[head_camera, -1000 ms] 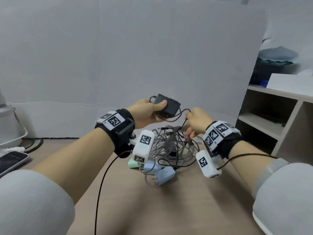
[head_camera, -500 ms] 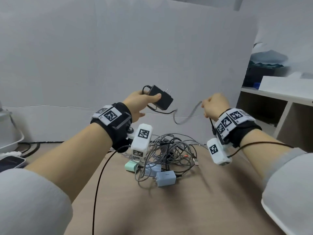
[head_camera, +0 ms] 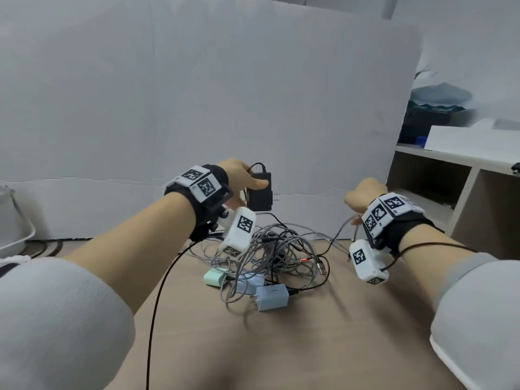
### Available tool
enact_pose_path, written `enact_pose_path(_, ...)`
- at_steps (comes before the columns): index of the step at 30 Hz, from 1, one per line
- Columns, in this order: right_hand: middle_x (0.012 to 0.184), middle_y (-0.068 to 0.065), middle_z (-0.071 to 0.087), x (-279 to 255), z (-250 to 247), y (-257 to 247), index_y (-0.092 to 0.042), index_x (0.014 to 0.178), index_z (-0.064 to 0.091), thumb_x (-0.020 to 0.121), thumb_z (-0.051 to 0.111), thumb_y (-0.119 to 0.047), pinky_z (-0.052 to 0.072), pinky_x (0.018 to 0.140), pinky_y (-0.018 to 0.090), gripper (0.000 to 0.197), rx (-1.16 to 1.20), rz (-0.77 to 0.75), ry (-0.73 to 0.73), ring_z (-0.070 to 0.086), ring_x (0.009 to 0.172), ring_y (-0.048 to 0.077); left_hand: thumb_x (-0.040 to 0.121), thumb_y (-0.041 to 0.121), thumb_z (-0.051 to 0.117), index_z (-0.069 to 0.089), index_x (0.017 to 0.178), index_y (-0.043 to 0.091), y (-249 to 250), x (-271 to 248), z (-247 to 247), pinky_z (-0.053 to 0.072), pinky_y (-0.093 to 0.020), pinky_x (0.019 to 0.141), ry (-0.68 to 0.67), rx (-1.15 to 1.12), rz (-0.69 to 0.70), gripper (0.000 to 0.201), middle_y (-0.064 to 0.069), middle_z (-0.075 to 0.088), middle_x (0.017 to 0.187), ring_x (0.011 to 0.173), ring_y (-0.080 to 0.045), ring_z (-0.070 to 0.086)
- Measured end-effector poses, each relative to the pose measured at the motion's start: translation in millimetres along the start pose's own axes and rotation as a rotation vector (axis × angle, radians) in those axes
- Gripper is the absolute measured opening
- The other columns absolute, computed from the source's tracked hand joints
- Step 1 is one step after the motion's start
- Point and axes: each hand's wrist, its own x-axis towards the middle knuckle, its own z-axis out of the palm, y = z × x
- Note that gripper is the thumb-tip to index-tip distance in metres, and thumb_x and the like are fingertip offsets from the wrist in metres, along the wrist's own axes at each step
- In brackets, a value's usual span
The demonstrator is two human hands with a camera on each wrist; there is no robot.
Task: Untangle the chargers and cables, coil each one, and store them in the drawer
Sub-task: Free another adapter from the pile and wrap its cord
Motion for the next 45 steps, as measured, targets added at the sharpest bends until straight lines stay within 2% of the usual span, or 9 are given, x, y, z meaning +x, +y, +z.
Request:
enact_pose_path(5,0.147,0.015,0.043,-32.3,2.1,-33.8,-0.011,0.155,0.034,0.086,0.07,-0.018,0.039,0.109,0.038,0.079,0.023,-0.384,-0.164,0.046,0.133,0.029,0.095,0.036,0.067,0.06,0.12,0.012,16.8,-3.3,3.0,0.06,-0.047,0.088,-0.162,-0.156,0.062,0.036,-0.017,0.074,0.106,0.091,-0.033,0.075)
enact_pose_path(10,0.163,0.002,0.018,-66.1,2.4,-55.6,-0.034,0.16,0.004,0.081,0.067,0.001,0.05,0.08,0.016,0.108,0.147,-0.712,-0.309,0.041,0.132,0.02,0.097,0.036,0.065,0.046,0.145,0.025,20.9,-6.6,4.4,0.06,-0.039,0.081,-0.228,-0.163,0.255,0.052,-0.012,0.07,0.119,0.086,-0.029,0.074)
enact_pose_path(13,0.156,0.003,0.033,-69.1,6.3,-58.3,-0.038,0.159,0.008,0.082,0.065,0.004,0.05,0.076,0.015,0.105,0.281,-0.768,-0.37,0.041,0.135,0.021,0.095,0.025,0.069,0.032,0.152,0.018,15.6,-3.5,0.3,0.057,-0.045,0.094,-0.17,-0.3,0.287,0.069,-0.017,0.066,0.122,0.102,-0.031,0.072)
enact_pose_path(19,0.137,-0.001,0.052,-66.2,15.2,-63.8,-0.026,0.151,0.036,0.079,0.07,0.0,0.051,0.086,0.022,0.083,0.391,-0.824,-0.302,0.054,0.125,0.019,0.098,0.016,0.064,0.045,0.14,0.01,11.4,-7.3,5.3,0.062,-0.039,0.069,-0.051,-0.544,0.377,0.046,-0.016,0.065,0.122,0.092,-0.027,0.073)
enact_pose_path(25,0.141,0.0,0.037,-63.1,12.8,-68.3,-0.033,0.126,0.057,0.056,0.07,-0.058,0.041,0.109,0.039,0.075,0.281,-0.643,-0.117,0.04,0.132,0.02,0.093,0.02,0.071,0.06,0.127,0.008,19.0,-16.8,11.7,0.06,-0.034,0.081,-0.162,-0.454,0.477,0.037,-0.006,0.072,0.115,0.101,-0.02,0.072)
enact_pose_path(31,0.097,0.001,0.075,-58.5,4.6,-63.3,-0.018,0.107,0.072,0.079,0.077,-0.054,0.054,0.086,0.032,0.045,0.458,-0.674,-0.22,0.07,0.094,0.018,0.081,0.003,0.079,0.057,0.134,0.006,13.8,-21.3,-0.5,0.057,-0.029,0.086,-0.372,-0.453,0.503,0.057,-0.013,0.07,0.121,0.1,-0.021,0.069)
enact_pose_path(35,0.078,0.006,0.074,-65.8,-0.6,-73.4,-0.007,0.083,0.069,0.087,0.067,-0.059,0.057,0.072,0.031,0.052,0.583,-0.617,-0.22,0.071,0.07,0.019,0.086,-0.002,0.074,0.063,0.125,0.007,16.3,-21.3,1.4,0.061,-0.037,0.084,-0.186,-0.264,0.606,0.041,-0.018,0.07,0.109,0.094,-0.03,0.073)
enact_pose_path(40,0.084,0.008,0.073,-69.6,-3.9,-80.3,-0.014,0.108,0.063,0.08,0.063,-0.074,0.05,0.059,0.032,0.065,0.606,-0.537,-0.169,0.055,0.053,0.014,0.099,0.021,0.063,0.063,0.121,0.005,22.1,-22.4,-3.9,0.06,-0.033,0.068,-0.036,-0.385,0.577,0.027,-0.013,0.076,0.101,0.085,-0.026,0.075)
enact_pose_path(45,0.067,0.007,0.062,-60.0,-3.8,-69.5,-0.009,0.11,0.062,0.09,0.074,-0.024,0.044,0.053,0.03,0.028,0.667,-0.516,-0.202,0.043,0.043,0.014,0.101,0.031,0.06,0.061,0.125,0.003,14.8,-14.2,-22.9,0.057,-0.029,0.064,0.059,-0.812,0.44,0.038,-0.012,0.071,0.104,0.081,-0.023,0.073)
